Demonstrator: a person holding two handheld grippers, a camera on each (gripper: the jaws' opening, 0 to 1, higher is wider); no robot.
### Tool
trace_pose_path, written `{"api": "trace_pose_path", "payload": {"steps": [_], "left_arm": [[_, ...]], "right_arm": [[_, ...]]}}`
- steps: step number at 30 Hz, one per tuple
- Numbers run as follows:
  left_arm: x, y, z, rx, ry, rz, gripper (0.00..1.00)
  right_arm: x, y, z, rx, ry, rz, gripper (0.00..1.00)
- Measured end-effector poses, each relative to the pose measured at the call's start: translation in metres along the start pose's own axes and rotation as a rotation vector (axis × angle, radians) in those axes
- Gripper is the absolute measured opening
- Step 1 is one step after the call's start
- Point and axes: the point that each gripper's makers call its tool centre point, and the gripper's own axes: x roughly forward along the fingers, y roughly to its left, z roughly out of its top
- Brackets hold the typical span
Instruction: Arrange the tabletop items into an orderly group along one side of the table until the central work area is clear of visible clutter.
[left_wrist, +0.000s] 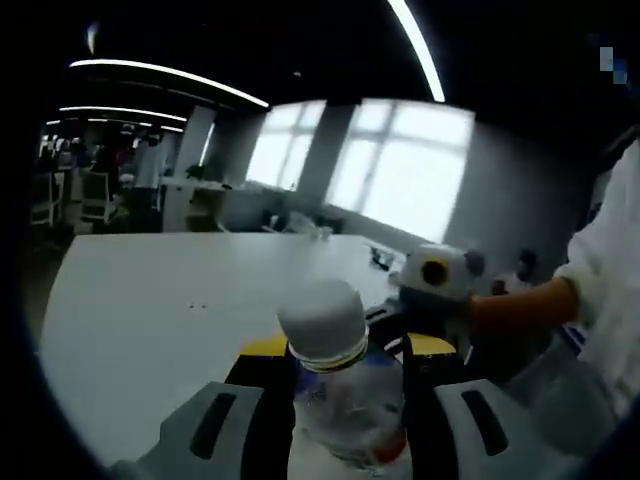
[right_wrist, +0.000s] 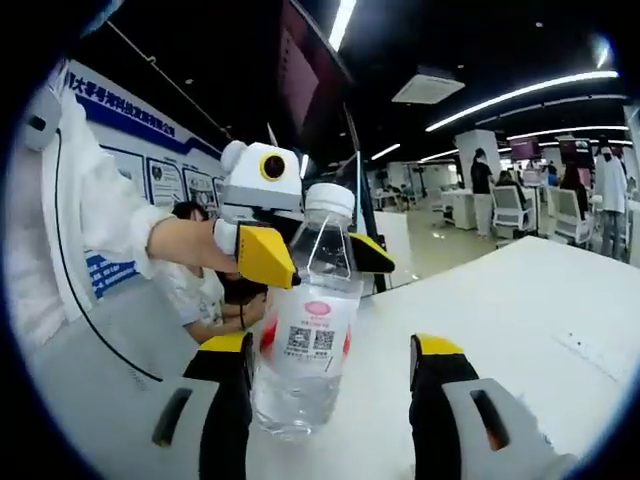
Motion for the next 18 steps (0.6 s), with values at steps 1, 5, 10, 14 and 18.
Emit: {"api": "trace_pose_path", "payload": {"steps": [1, 5, 10, 14, 18], "left_arm": [[0.0, -0.002, 0.0, 0.014, 0.004, -0.009, 0.37], [0.002, -0.007, -0.005, 0.086, 0.064, -0.019, 0.37], [-0.002, -0.023, 0.0, 0.097, 0.054, -0.073, 0.37], [-0.002, -0.026, -0.001, 0.122, 0.069, -0.074, 0.37], [-0.002, -0.03, 0.001, 0.134, 0.059, -0.084, 0.37]], "right_arm": [[0.003, 0.004, 0.001, -0.015, -0.001, 0.019, 0.61], [0.02, 0.018, -0.001, -0.041, 0.036, 0.06, 0.65], [0.028, 0.022, -0.004, -0.055, 0.042, 0.088, 0.57], [0.03, 0.029, -0.005, -0.093, 0.047, 0.119, 0.5], [0.033, 0.034, -0.005, -0.051, 0.038, 0.155, 0.48]]}}
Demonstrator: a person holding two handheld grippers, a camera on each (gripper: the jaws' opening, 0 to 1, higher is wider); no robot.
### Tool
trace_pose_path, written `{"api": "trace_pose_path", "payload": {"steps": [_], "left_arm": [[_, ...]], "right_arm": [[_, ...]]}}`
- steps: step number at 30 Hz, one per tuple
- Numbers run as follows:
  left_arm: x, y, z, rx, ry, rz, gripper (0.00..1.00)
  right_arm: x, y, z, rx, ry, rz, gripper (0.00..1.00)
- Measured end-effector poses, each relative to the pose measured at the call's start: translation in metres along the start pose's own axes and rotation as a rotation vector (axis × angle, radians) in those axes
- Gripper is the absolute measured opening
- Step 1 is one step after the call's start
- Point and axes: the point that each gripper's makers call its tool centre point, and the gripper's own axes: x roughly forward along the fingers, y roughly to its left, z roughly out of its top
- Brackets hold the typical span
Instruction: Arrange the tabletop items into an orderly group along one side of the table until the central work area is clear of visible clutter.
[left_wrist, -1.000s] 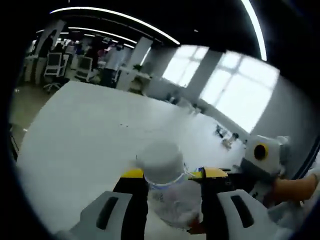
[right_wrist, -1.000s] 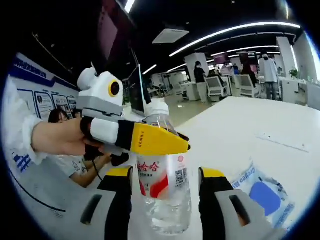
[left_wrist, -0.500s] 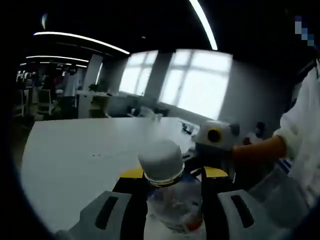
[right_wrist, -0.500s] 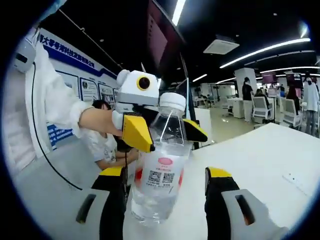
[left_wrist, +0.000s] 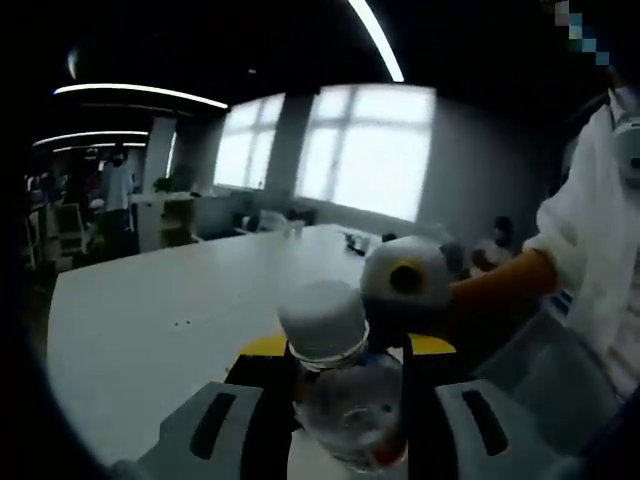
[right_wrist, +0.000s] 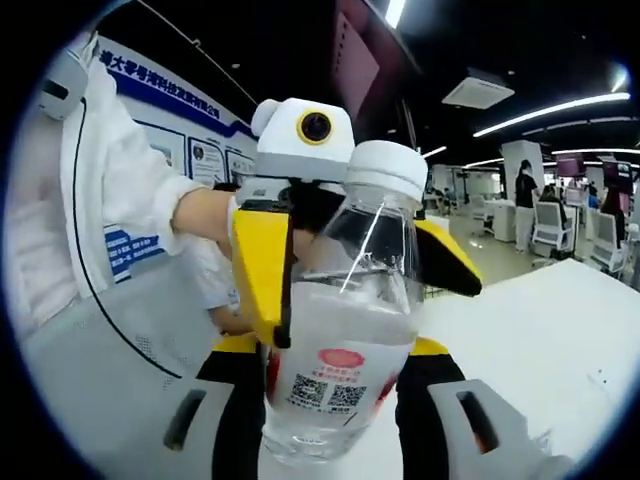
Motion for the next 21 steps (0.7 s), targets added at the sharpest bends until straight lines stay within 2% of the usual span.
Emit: {"api": "trace_pose_path", "payload": {"steps": [2, 4, 6, 8, 12, 17, 18, 21], "left_arm": [[-0.001, -0.002, 0.001, 0.005, -0.001, -0.002, 0.37], [-0.002, -0.002, 0.001, 0.016, -0.003, 0.003, 0.37], [-0.005, -0.001, 0.004, 0.026, -0.014, 0.017, 0.38], [-0.005, 0.001, 0.007, 0.02, -0.027, 0.035, 0.38], [-0.004, 0.001, 0.008, 0.056, -0.021, 0.065, 0.39], [-0.008, 0.012, 0.008, 0.057, -0.044, 0.163, 0.41], [-0.009, 0.014, 0.008, 0.057, -0.047, 0.175, 0.43], [-0.014, 0.021, 0.016, 0.066, -0.111, 0.245, 0.56]], "right_arm": [[0.002, 0.005, 0.0, 0.054, -0.003, 0.021, 0.46], [0.001, 0.003, 0.001, 0.072, -0.012, 0.011, 0.43], [-0.002, 0.001, 0.005, 0.135, -0.046, 0.008, 0.4], [-0.004, -0.001, 0.008, 0.114, -0.071, 0.002, 0.38], [-0.002, -0.002, 0.008, 0.071, -0.063, -0.016, 0.37], [-0.003, -0.013, 0.011, 0.033, -0.091, -0.074, 0.36], [-0.003, -0.014, 0.011, 0.025, -0.094, -0.079, 0.36], [-0.002, -0.019, 0.008, 0.017, -0.103, -0.105, 0.36]]}}
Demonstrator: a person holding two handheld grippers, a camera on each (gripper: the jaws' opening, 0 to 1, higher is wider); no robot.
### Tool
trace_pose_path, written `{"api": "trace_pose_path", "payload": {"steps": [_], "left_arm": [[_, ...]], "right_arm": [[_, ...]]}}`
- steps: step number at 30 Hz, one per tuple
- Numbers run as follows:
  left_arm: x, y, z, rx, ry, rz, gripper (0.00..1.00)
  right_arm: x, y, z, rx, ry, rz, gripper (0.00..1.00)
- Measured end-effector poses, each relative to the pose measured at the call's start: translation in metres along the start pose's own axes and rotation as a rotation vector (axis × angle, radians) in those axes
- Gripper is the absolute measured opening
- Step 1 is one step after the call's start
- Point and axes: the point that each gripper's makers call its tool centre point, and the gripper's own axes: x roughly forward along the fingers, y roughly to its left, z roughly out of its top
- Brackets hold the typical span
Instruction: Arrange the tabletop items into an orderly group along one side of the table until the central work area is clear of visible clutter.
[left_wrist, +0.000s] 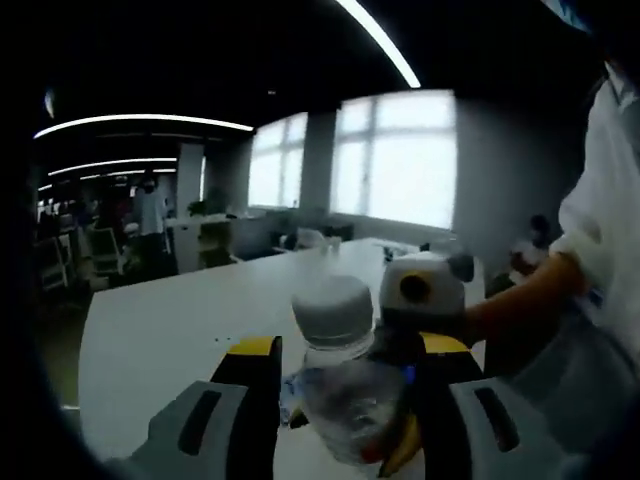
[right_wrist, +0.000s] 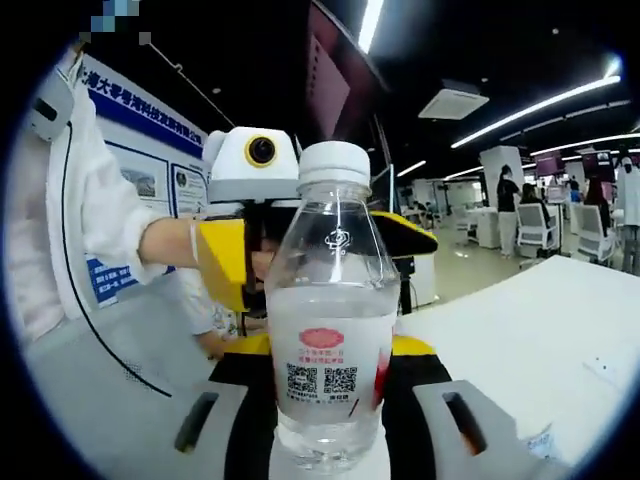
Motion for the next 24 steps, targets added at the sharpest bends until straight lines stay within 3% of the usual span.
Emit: {"api": "trace_pose_path", "payload": {"steps": [2, 6, 9, 14, 24], "left_arm": [[-0.005, 0.003, 0.0, -0.005, -0.013, 0.029, 0.64], [-0.018, 0.013, -0.017, -0.012, 0.025, 0.111, 0.72], [-0.027, 0.017, -0.026, -0.067, 0.012, 0.145, 0.78], [-0.038, 0.018, -0.043, -0.103, 0.025, 0.189, 0.81], [-0.054, 0.014, -0.059, -0.166, 0.042, 0.234, 0.78]], "right_arm": [[-0.001, -0.003, 0.0, 0.001, -0.013, -0.016, 0.36], [-0.002, -0.013, 0.0, -0.008, -0.034, -0.048, 0.37], [-0.002, -0.022, -0.003, 0.001, -0.035, -0.066, 0.37], [0.001, -0.035, -0.008, -0.008, -0.037, -0.08, 0.37], [0.015, -0.055, -0.027, -0.038, -0.009, -0.1, 0.37]]}}
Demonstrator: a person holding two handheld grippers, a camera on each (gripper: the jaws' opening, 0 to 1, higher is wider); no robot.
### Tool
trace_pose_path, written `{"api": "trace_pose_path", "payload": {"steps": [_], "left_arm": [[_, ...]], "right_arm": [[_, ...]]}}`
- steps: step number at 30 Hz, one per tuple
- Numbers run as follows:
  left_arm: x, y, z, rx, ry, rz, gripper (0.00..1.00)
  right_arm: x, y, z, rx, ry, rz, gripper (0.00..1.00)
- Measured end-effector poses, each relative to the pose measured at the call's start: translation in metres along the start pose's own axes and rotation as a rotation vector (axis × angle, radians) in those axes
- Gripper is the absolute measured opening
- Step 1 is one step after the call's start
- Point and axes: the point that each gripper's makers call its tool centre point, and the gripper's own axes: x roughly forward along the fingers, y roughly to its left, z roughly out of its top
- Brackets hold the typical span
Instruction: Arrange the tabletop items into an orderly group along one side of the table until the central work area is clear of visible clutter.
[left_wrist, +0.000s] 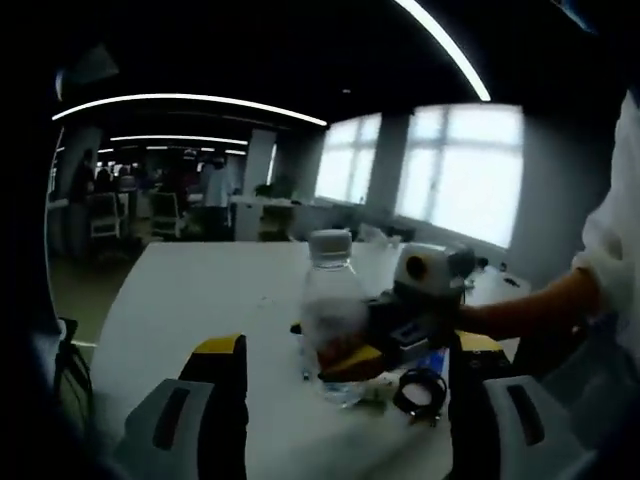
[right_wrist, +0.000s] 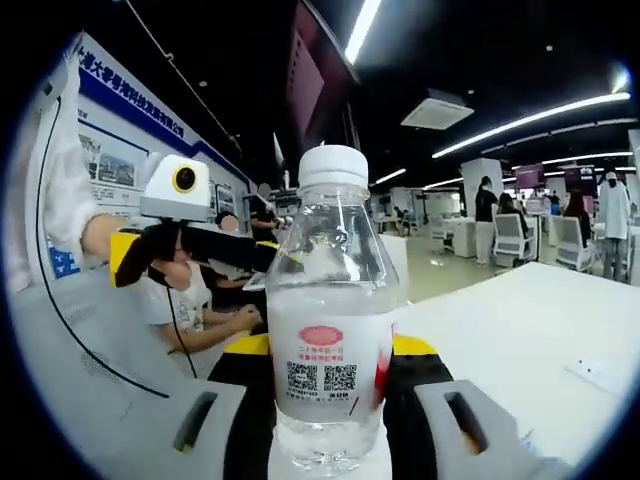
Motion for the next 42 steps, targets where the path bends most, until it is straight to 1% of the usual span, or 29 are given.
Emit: {"api": "trace_pose_path", "payload": {"steps": [3, 6, 8, 9, 10, 12, 14, 16, 17, 18, 20, 21, 26, 28, 30, 34, 36, 37, 38, 39, 42], "left_arm": [[-0.005, -0.002, -0.003, -0.013, -0.005, 0.007, 0.77], [-0.011, -0.002, -0.007, -0.023, 0.0, 0.019, 0.77], [-0.015, -0.002, -0.009, -0.028, -0.001, 0.026, 0.77], [-0.017, -0.001, -0.01, -0.037, -0.003, 0.036, 0.77], [-0.019, -0.001, -0.011, -0.046, -0.006, 0.042, 0.76], [-0.022, -0.004, -0.016, -0.055, -0.002, 0.047, 0.75], [-0.025, -0.008, -0.024, -0.059, 0.012, 0.046, 0.74], [-0.029, -0.009, -0.033, -0.072, 0.035, 0.052, 0.74], [-0.031, -0.008, -0.036, -0.088, 0.051, 0.058, 0.74], [-0.03, -0.008, -0.034, -0.088, 0.051, 0.055, 0.75], [-0.031, -0.007, -0.027, -0.073, 0.023, 0.058, 0.75], [-0.031, -0.006, -0.027, -0.079, 0.021, 0.063, 0.76], [-0.032, -0.009, -0.028, -0.091, 0.01, 0.07, 0.75], [-0.032, -0.012, -0.03, -0.096, 0.019, 0.068, 0.75], [-0.031, -0.015, -0.03, -0.066, 0.022, 0.057, 0.75], [-0.033, -0.016, -0.032, -0.086, 0.025, 0.06, 0.75], [-0.036, -0.016, -0.029, -0.091, 0.013, 0.065, 0.75], [-0.038, -0.016, -0.029, -0.088, 0.012, 0.067, 0.75], [-0.038, -0.015, -0.031, -0.08, 0.019, 0.07, 0.75], [-0.039, -0.017, -0.037, -0.047, 0.054, 0.069, 0.75], [-0.037, -0.021, -0.036, -0.055, 0.049, 0.054, 0.75]], "right_arm": [[0.003, -0.007, -0.005, 0.015, 0.003, -0.01, 0.37], [0.005, -0.012, -0.01, 0.011, 0.008, -0.017, 0.37], [0.008, -0.02, -0.013, 0.006, 0.007, -0.021, 0.37], [0.01, -0.029, -0.017, 0.01, 0.008, -0.023, 0.38], [0.013, -0.036, -0.022, 0.01, 0.025, -0.03, 0.38], [0.017, -0.042, -0.028, -0.014, 0.04, -0.029, 0.38], [0.02, -0.047, -0.03, -0.013, 0.044, -0.033, 0.38], [0.022, -0.058, -0.034, 0.004, 0.04, -0.046, 0.38], [0.022, -0.057, -0.034, 0.009, 0.038, -0.051, 0.38], [0.022, -0.058, -0.034, 0.01, 0.035, -0.052, 0.38], [0.024, -0.063, -0.037, 0.01, 0.033, -0.054, 0.38], [0.025, -0.063, -0.038, 0.012, 0.034, -0.052, 0.38], [0.031, -0.073, -0.042, 0.02, 0.028, -0.052, 0.38], [0.034, -0.077, -0.043, 0.023, 0.023, -0.056, 0.38], [0.038, -0.084, -0.048, 0.03, 0.017, -0.06, 0.38], [0.044, -0.093, -0.058, 0.01, 0.029, -0.063, 0.38], [0.046, -0.093, -0.059, 0.001, 0.029, -0.061, 0.38], [0.048, -0.096, -0.062, -0.002, 0.031, -0.06, 0.38], [0.048, -0.096, -0.063, -0.004, 0.032, -0.061, 0.38], [0.047, -0.096, -0.062, -0.008, 0.032, -0.06, 0.38], [0.05, -0.099, -0.064, -0.005, 0.025, -0.056, 0.38]]}}
